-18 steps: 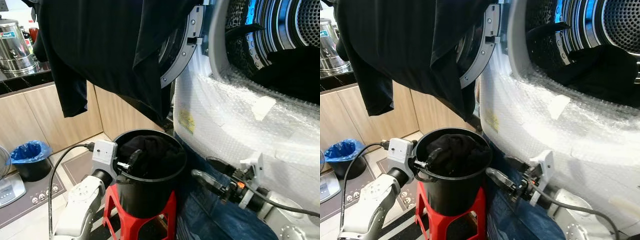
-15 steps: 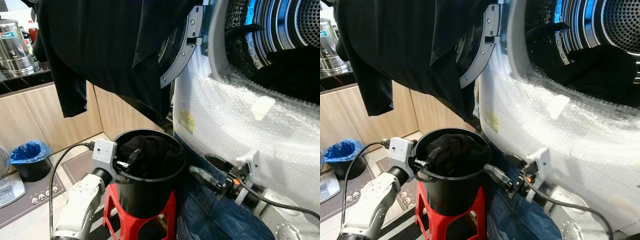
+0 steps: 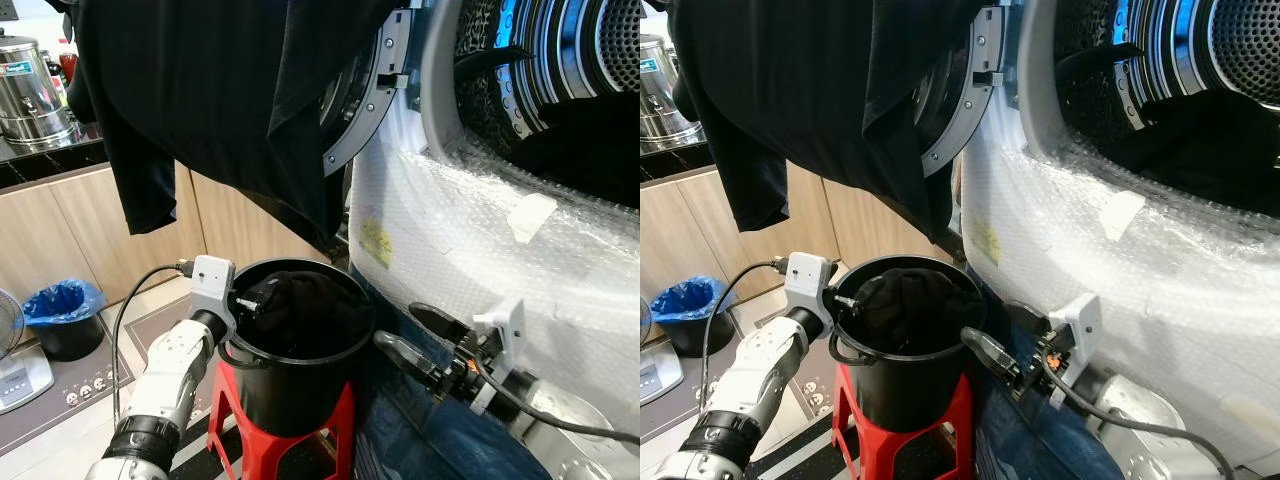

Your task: Clothes washing

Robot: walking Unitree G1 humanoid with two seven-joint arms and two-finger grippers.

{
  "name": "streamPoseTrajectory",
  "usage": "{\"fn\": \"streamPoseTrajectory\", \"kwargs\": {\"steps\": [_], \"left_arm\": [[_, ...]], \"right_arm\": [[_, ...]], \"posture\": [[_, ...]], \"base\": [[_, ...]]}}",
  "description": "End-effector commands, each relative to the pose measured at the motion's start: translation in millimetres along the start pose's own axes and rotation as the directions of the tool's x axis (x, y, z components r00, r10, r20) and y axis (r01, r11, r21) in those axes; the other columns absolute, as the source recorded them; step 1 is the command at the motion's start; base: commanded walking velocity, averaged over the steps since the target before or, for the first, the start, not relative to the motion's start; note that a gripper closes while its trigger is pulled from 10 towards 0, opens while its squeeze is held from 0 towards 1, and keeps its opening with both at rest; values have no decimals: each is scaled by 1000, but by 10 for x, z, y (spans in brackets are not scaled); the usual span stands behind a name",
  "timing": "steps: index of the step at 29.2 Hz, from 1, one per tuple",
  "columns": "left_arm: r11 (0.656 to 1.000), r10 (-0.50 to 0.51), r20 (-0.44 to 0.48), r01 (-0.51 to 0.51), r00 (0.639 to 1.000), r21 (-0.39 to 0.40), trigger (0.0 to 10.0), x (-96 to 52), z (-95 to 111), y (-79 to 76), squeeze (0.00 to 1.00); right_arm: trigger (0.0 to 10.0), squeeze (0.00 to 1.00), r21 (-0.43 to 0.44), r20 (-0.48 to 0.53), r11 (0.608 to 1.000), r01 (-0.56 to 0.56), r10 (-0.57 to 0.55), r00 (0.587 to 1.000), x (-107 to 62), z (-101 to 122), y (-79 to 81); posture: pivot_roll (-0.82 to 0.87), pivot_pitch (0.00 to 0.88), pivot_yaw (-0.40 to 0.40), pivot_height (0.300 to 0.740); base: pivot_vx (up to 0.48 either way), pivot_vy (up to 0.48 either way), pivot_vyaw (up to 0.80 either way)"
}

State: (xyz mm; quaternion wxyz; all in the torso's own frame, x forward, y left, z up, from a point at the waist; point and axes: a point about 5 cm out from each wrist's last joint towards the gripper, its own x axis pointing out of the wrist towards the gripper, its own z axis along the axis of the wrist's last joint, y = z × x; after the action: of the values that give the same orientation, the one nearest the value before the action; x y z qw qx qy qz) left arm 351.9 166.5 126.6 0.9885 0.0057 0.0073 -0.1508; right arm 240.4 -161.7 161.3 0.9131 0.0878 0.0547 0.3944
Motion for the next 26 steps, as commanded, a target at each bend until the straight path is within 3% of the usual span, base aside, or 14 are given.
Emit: {"fn": "streamPoseTrajectory", "kwargs": {"steps": [1,9,19,26], "left_arm": [[1000,-9,7,9,1000,2,10000,27,40,31,0],[1000,-3,-4,3,1000,2,10000,117,117,184,0],[999,30,-22,-29,999,13,10000,152,212,404,0],[999,-9,-35,11,999,52,10000,202,250,382,0]], "right_arm": [[10000,0,-13,26,1000,9,-9,1000,-61,115,47],[10000,0,12,44,997,-76,75,996,-245,326,343],[10000,0,47,1,995,-88,88,996,-429,438,464],[10000,0,54,-2,995,-82,82,997,-494,488,528]], "posture": [[-114,74,-32,740],[-150,214,-56,740],[-189,305,-82,740],[-233,336,-91,740]], "base": [[0,0,0],[0,0,0],[0,0,0],[0,0,0]]}}
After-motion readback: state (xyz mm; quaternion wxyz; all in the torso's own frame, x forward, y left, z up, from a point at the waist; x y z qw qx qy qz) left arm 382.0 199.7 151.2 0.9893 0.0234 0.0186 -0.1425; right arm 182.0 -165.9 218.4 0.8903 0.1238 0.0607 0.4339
